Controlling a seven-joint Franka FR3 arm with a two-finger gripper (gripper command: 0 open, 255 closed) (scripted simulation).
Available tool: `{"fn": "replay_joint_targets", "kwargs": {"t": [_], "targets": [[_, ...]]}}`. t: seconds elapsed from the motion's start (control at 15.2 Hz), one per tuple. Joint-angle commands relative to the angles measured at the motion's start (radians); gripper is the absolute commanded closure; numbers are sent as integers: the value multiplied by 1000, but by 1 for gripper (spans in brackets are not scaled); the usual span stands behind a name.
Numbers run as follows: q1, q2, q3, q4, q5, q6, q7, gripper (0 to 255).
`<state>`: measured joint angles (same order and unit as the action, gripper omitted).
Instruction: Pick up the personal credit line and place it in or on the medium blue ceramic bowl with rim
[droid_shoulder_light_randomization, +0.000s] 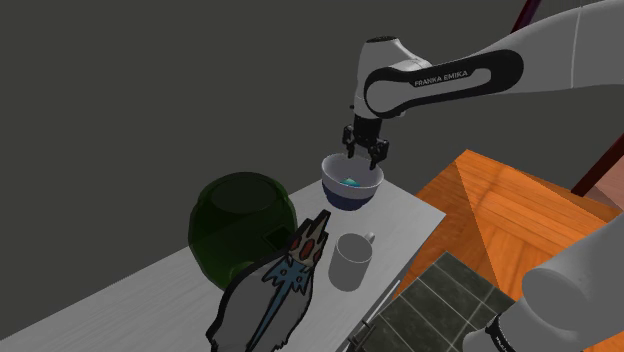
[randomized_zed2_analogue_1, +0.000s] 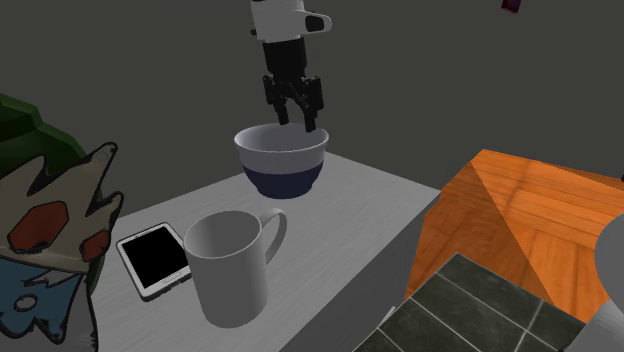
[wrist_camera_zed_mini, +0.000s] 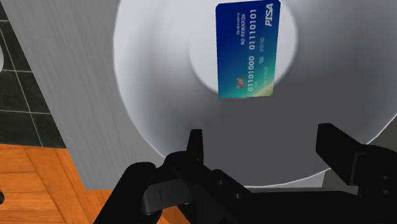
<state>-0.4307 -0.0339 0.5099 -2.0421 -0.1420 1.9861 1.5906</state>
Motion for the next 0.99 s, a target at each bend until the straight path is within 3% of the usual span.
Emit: {"fn": "replay_joint_targets", "kwargs": {"t": [0.0, 0.2, 0.46, 0.92], "targets": [[0, 0, 0, 0, 0, 0, 0, 0], [0, 0, 0, 0, 0, 0, 0, 0], [5, -25, 4, 102, 20, -123, -13, 0], [5, -25, 4, 102, 20, -123, -13, 0]]}}
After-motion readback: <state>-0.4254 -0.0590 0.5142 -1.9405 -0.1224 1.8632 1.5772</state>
